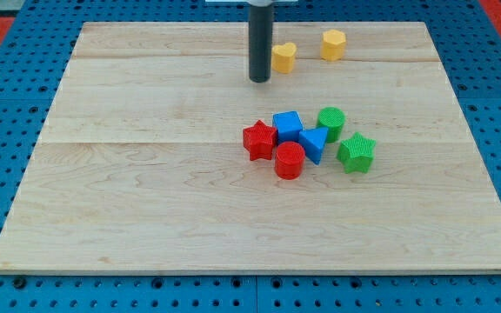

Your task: Place yellow heart above green star

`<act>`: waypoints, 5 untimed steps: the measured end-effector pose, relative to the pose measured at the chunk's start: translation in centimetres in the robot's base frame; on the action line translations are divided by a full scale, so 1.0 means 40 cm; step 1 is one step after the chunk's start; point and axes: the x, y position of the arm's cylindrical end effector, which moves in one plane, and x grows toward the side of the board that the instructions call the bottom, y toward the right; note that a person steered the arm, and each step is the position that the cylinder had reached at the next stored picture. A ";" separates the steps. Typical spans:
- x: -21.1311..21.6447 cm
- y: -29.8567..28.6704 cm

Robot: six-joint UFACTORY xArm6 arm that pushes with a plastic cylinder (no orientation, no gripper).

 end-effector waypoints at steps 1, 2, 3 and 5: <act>-0.087 0.094; -0.096 0.120; -0.089 0.165; -0.155 0.158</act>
